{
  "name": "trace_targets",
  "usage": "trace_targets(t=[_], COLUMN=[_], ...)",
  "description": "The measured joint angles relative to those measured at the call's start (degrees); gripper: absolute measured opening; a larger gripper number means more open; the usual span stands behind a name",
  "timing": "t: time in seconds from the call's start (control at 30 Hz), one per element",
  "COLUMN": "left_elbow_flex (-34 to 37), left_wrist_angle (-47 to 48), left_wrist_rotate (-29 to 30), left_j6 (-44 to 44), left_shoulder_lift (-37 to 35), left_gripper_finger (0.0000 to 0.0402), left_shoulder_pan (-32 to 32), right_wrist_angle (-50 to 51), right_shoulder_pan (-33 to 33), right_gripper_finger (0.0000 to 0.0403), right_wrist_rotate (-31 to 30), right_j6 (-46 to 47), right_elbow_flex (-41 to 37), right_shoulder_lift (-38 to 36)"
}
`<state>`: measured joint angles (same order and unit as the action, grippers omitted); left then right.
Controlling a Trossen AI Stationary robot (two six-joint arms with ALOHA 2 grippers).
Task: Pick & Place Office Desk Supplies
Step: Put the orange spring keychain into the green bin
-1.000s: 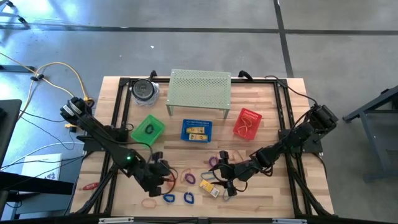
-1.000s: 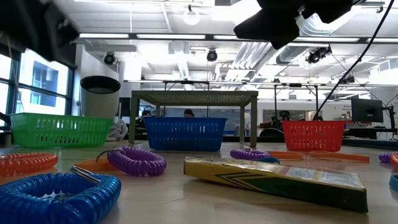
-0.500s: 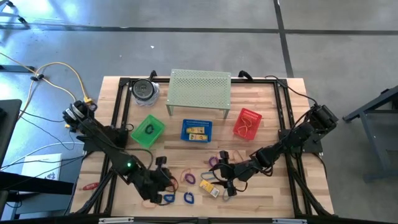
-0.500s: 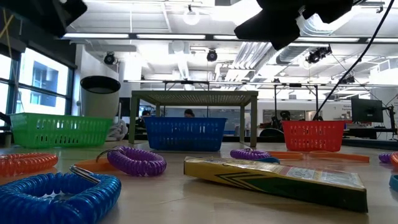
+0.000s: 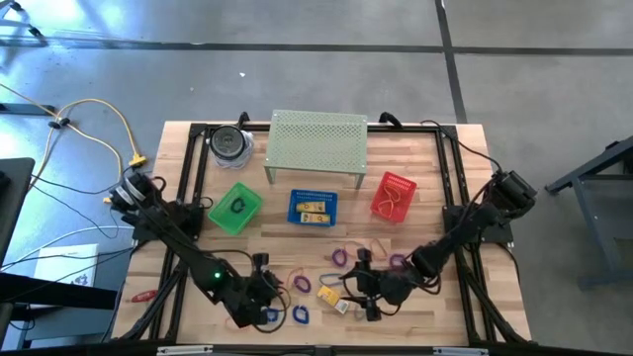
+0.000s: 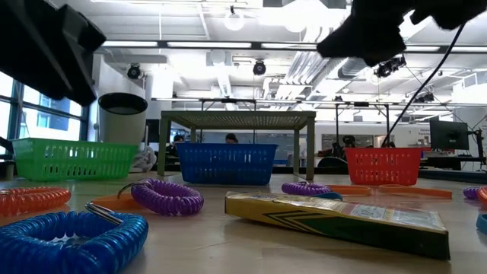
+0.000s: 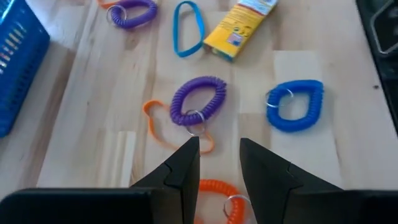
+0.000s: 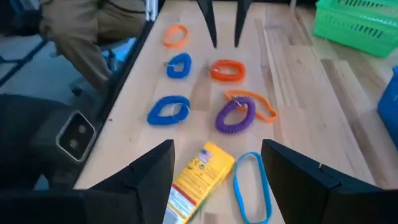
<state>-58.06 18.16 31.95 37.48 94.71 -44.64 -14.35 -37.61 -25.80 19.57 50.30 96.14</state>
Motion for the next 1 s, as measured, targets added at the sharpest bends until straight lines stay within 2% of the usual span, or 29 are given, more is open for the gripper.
trace_targets(t=[0.2,0.43,0.6,0.8,1.0], left_elbow_flex=[0.0,0.1,0.1,0.1,0.1], left_wrist_angle=[1.8,14.5,18.5,18.8,17.1], left_wrist_rotate=[-0.1,-0.3,-2.5,-6.2,-14.0], left_j6=[2.8,9.3,7.7,7.0,7.4], left_shoulder_lift=[1.7,1.5,1.5,1.5,1.5], left_gripper_finger=[0.0108,0.0108,0.0108,0.0108,0.0108], left_shoulder_pan=[0.5,0.5,0.8,2.8,4.7], right_wrist_angle=[-0.8,-1.6,-1.8,-2.1,-2.0], right_shoulder_pan=[-0.6,-0.5,0.0,0.2,0.2], right_gripper_finger=[0.0231,0.0231,0.0231,0.0231,0.0231], right_wrist_rotate=[-1.1,-1.5,-1.4,-1.3,-1.3], right_j6=[1.7,2.7,2.7,2.7,2.9], right_elbow_flex=[0.1,0.1,0.1,0.1,0.1], right_shoulder_lift=[0.3,1.5,1.9,1.9,1.9])
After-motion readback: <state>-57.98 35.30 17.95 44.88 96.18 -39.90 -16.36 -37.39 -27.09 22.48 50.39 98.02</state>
